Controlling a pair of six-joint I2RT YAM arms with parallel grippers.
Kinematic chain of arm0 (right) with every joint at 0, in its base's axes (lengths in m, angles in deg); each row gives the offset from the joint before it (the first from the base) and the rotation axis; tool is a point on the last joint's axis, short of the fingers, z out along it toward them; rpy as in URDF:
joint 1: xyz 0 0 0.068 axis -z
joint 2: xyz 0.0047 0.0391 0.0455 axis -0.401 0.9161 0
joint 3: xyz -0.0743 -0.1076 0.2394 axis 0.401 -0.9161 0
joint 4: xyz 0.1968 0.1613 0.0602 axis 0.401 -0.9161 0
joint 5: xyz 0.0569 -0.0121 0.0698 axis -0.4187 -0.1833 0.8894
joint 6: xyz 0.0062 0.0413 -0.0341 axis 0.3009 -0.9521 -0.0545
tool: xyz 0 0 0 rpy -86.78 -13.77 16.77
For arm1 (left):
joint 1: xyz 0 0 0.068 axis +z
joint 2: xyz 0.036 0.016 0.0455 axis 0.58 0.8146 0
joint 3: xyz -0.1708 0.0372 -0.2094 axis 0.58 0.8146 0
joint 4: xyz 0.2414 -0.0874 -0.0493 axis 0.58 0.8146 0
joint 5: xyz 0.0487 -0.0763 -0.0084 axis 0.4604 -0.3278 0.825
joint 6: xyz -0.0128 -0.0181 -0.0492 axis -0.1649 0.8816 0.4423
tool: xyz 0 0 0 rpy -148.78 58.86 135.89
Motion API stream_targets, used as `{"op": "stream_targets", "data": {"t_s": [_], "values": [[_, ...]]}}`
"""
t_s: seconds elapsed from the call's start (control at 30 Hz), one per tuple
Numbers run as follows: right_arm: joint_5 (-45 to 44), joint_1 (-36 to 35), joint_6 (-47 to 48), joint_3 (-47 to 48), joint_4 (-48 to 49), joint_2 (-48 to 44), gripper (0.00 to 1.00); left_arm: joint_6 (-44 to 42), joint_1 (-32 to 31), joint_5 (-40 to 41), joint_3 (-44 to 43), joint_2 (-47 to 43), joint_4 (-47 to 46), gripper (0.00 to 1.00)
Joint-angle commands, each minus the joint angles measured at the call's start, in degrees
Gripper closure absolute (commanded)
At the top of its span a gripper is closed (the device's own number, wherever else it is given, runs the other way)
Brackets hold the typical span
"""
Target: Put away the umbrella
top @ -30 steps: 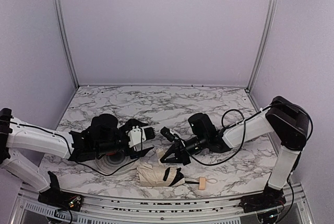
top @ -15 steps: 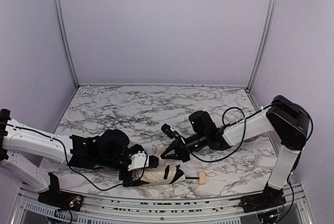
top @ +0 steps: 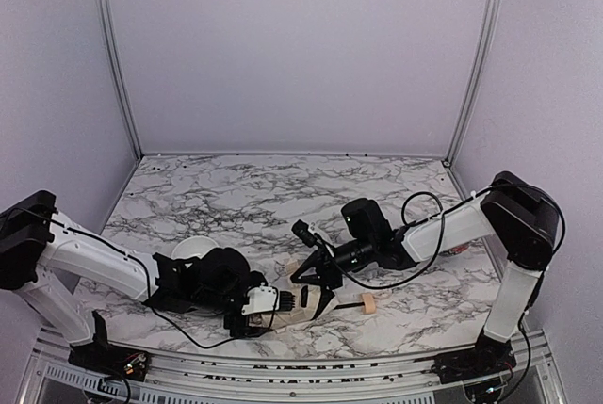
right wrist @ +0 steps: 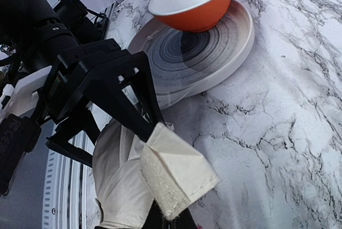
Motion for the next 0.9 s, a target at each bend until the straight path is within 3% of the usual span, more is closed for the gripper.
{"op": "stream_targets", "data": {"t_s": [0.0, 0.2, 0.43, 0.6, 0.87], "values": [[0.68, 0.22, -1.68, 1.83, 3.66, -0.59, 1.00, -2.02, -0.25, 0.00, -2.18, 3.74, -1.09, 0.12], [1.36, 0.22, -2.56, 1.25, 4.92, -0.83, 1.00, -2.85, -0.17, -0.38, -3.81, 7.82, -1.11, 0.22], [0.70, 0.31, -2.69, 1.98, 5.08, -0.75, 1.00, -2.41, -0.08, -5.73, -5.23, 9.87, -1.37, 0.70], [-2.38, 1.51, -1.18, 6.16, 2.56, -0.20, 1.00, -3.40, -0.12, -9.23, -5.12, 9.14, 0.14, 0.98], [-11.92, 8.12, 0.18, 17.22, -1.54, 2.91, 1.00, -3.58, -0.17, -17.30, -7.65, 8.91, 9.90, 1.00]]}}
